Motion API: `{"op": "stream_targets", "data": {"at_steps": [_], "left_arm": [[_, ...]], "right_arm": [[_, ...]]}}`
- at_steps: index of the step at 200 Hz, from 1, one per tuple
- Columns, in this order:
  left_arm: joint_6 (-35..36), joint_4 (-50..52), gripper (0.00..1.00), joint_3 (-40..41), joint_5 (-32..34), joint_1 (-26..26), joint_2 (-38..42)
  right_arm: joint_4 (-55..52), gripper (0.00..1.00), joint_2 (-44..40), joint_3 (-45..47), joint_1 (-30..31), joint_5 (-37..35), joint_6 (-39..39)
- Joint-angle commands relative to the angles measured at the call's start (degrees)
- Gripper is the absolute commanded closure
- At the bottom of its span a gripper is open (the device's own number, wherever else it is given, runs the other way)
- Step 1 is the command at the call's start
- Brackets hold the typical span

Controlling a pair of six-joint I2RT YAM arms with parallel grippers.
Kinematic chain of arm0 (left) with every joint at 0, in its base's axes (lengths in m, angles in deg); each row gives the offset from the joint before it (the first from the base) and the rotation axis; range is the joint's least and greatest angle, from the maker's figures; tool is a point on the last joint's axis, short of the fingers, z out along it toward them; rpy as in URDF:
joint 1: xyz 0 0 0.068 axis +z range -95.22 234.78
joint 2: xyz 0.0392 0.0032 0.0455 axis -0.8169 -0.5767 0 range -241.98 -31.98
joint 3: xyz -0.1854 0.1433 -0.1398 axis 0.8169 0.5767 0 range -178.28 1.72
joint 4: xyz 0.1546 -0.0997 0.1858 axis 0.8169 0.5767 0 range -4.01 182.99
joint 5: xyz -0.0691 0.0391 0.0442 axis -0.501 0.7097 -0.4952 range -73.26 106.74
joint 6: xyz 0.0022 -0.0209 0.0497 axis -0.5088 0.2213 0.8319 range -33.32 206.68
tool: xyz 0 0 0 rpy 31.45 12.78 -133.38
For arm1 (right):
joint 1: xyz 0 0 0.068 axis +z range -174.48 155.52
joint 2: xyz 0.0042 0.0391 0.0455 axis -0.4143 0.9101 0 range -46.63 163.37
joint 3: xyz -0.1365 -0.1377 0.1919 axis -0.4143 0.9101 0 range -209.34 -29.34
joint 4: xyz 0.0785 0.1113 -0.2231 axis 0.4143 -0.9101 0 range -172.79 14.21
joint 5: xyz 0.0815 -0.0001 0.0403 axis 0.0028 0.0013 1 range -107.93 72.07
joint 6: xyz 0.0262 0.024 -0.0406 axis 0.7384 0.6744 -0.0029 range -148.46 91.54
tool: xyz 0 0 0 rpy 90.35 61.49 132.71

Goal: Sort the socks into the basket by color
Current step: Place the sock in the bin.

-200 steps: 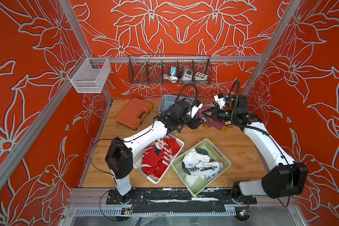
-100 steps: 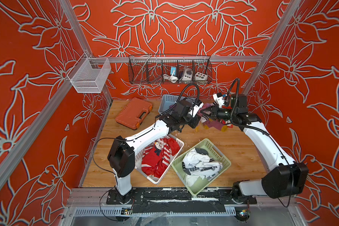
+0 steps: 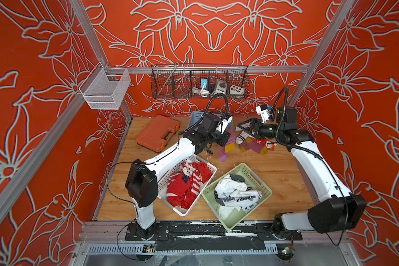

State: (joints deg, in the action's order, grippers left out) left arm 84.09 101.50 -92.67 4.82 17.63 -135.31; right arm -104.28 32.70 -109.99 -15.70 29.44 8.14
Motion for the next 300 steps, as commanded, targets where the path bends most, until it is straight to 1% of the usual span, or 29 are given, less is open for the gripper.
{"op": "stream_targets", "data": {"at_steps": [1, 39, 117, 167, 212, 229, 261, 271, 279, 291, 300], "left_arm": [[-0.55, 1.05, 1.00, -3.03, 0.15, 1.73, -0.93], [-0.75, 2.80, 1.00, -8.38, -0.12, 4.89, -4.17], [-0.84, 2.52, 1.00, -20.70, 0.32, 11.75, -13.19], [0.08, 2.30, 1.00, -24.73, 0.16, 14.40, -19.62], [-0.22, 0.71, 1.00, -25.54, -0.59, 15.65, -24.81], [-0.46, 0.67, 0.98, -25.56, -1.02, 16.04, -26.02], [-1.17, 1.21, 0.89, -25.67, -1.82, 16.40, -27.63], [-1.10, 1.52, 0.84, -25.76, -1.88, 16.40, -28.11], [-1.10, 1.95, 0.74, -25.76, -1.95, 16.50, -28.46], [-1.34, 2.62, 0.52, -25.93, -2.08, 16.60, -28.68], [-1.43, 3.14, 0.42, -25.90, -2.48, 16.71, -28.69]], "right_arm": [[-1.75, 0.24, -1.98, -1.10, -0.76, -2.29, -1.60], [-1.76, 0.24, -1.98, -0.19, -1.41, -2.90, -1.62], [-2.53, 0.24, -0.17, -0.16, -2.01, -3.95, -2.96], [-2.89, 0.24, 1.33, 0.21, -2.71, -4.90, -3.95], [-3.49, 0.24, 3.41, 0.13, -3.36, -5.54, -4.80], [-3.41, 0.24, 3.81, 0.19, -3.50, -5.63, -4.87], [-3.37, 0.24, 4.83, 0.18, -3.66, -5.76, -4.96], [-3.37, 0.25, 5.08, 0.11, -3.72, -5.70, -4.94], [-3.41, 0.25, 5.29, -0.02, -3.72, -5.71, -4.98], [-3.72, 0.25, 5.54, -0.12, -3.78, -6.12, -5.29], [-4.08, 0.25, 5.81, -0.19, -3.85, -6.49, -5.62]]}}
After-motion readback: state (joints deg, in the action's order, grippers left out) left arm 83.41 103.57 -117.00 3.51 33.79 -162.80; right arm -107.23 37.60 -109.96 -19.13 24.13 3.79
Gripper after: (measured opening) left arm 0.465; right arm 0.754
